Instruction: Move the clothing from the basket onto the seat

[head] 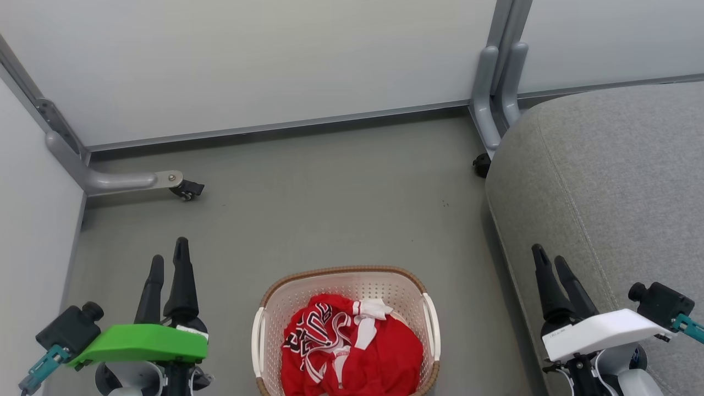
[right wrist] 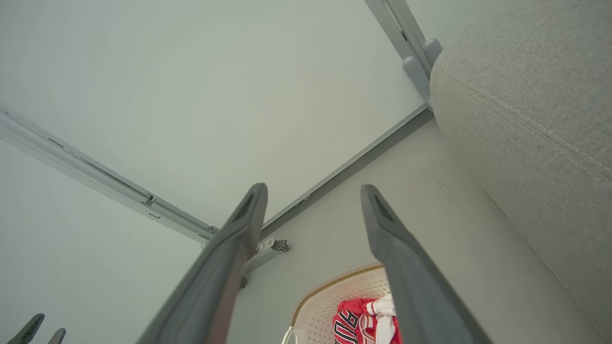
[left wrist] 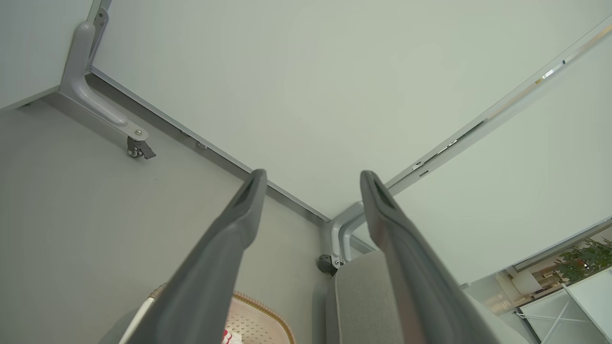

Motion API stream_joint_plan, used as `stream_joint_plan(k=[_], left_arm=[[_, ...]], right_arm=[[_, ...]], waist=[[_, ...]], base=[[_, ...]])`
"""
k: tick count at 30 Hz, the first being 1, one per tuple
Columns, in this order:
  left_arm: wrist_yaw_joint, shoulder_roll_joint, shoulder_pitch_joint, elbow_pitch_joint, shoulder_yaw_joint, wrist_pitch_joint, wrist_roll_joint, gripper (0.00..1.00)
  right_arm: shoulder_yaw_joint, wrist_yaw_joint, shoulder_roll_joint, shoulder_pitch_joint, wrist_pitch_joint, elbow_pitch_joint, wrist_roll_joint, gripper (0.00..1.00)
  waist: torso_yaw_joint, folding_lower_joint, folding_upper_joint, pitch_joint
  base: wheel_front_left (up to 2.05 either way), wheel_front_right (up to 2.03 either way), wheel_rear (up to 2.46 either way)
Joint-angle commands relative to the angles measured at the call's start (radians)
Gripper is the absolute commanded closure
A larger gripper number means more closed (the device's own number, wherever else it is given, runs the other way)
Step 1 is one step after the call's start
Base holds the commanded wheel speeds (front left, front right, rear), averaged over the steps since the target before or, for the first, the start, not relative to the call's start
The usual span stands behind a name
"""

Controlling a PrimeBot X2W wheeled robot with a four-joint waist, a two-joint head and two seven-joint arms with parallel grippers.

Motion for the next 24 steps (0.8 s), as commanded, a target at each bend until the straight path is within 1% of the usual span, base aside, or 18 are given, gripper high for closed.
stream_joint_plan(k=[1,10,15,24], left_arm=[[-0.001,0.007,0.0,-0.017,-0.005,-0.009,0.041,0.0],[0.007,0.007,0.013,-0.039,-0.034,-0.037,0.173,0.0],[0.013,0.008,0.02,-0.04,-0.044,-0.051,0.218,0.0],[0.043,0.008,0.031,-0.038,-0.054,-0.074,0.299,0.0]], right_arm=[[0.006,0.0,-0.007,-0.004,-0.011,-0.019,-0.034,0.0],[0.029,0.0,-0.008,0.005,-0.039,-0.036,-0.15,0.0],[0.039,0.0,-0.008,0.012,-0.052,-0.04,-0.203,0.0],[0.057,0.0,-0.008,0.023,-0.077,-0.053,-0.304,0.0]], waist=[[0.0,0.0,0.0,0.001],[-0.002,0.0,0.0,0.001],[-0.002,0.0,0.0,0.001],[-0.001,0.0,0.0,-0.002]], base=[[0.0,0.0,0.0],[0.0,0.0,0.0],[0.0,0.0,0.0],[0.0,0.0,0.0]])
